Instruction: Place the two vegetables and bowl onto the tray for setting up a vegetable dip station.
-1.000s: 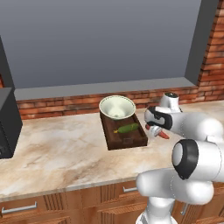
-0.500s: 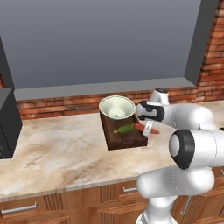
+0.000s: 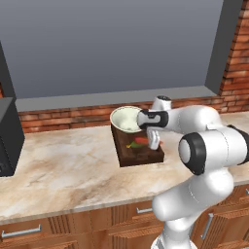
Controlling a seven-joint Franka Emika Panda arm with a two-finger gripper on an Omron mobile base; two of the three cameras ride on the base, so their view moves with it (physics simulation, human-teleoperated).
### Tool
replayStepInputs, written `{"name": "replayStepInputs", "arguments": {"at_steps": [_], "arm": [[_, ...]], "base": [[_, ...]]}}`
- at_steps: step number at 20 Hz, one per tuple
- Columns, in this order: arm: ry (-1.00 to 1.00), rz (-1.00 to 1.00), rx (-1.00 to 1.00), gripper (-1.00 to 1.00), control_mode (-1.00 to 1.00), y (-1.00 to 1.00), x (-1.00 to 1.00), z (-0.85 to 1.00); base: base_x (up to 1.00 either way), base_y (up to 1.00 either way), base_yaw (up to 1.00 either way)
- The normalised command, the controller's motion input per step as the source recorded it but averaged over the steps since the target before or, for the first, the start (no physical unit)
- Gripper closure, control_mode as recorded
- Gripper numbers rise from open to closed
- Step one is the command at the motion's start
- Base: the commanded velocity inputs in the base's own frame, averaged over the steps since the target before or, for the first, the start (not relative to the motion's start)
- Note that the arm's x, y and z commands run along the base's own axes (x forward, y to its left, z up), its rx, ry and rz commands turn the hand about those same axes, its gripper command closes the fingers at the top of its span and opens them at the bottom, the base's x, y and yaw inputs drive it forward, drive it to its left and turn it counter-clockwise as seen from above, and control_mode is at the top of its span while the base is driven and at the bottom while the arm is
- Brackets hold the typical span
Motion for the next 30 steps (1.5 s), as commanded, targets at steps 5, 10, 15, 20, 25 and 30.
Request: {"name": "replayStepInputs", "arguments": {"at_steps": [5, 10, 15, 20, 25, 30], "arm": [[0.00, 0.27, -0.06, 1.00, -1.00, 0.23, 0.10, -0.02], [0.00, 0.09, -0.05, 1.00, -1.00, 0.10, 0.02, -0.18], [-0.03, 0.02, -0.02, 1.00, -1.00, 0.03, 0.03, -0.33], [-0.07, 0.01, 0.00, 1.00, -1.00, 0.00, 0.03, -0.33], [-0.05, 0.01, 0.00, 1.00, -1.00, 0.00, 0.01, -0.31], [-0.02, 0.02, 0.00, 1.00, -1.00, 0.01, 0.00, -0.24]], "base": [[0.00, 0.00, 0.00], [0.00, 0.00, 0.00], [0.00, 0.00, 0.00], [0.00, 0.00, 0.00], [0.00, 0.00, 0.00], [0.00, 0.00, 0.00]]}}
